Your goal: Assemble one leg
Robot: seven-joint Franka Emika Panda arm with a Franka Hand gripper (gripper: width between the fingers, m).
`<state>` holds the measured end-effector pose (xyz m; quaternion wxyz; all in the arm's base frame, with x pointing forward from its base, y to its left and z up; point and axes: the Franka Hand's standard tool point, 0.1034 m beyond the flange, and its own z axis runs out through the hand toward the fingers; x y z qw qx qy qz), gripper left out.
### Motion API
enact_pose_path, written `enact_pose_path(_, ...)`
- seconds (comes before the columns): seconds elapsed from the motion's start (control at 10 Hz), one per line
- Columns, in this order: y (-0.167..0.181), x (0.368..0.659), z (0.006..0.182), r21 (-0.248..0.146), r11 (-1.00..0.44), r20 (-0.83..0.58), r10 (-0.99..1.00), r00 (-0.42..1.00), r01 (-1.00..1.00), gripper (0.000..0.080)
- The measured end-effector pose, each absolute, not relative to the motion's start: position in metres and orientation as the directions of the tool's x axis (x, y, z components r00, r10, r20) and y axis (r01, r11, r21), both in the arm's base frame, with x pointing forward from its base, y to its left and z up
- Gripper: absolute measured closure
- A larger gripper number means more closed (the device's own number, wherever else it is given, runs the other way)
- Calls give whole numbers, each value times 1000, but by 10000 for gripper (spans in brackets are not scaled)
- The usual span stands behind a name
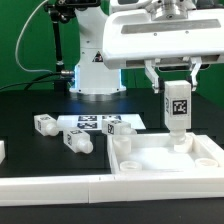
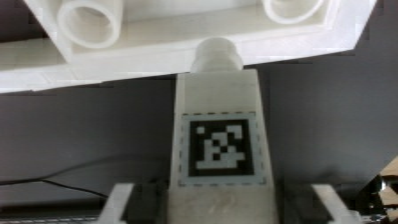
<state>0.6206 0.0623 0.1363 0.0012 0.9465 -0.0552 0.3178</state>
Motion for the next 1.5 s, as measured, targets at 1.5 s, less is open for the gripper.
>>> enact_pose_path(1.5, 110, 628, 103, 11, -1000, 593, -3, 805, -12, 514)
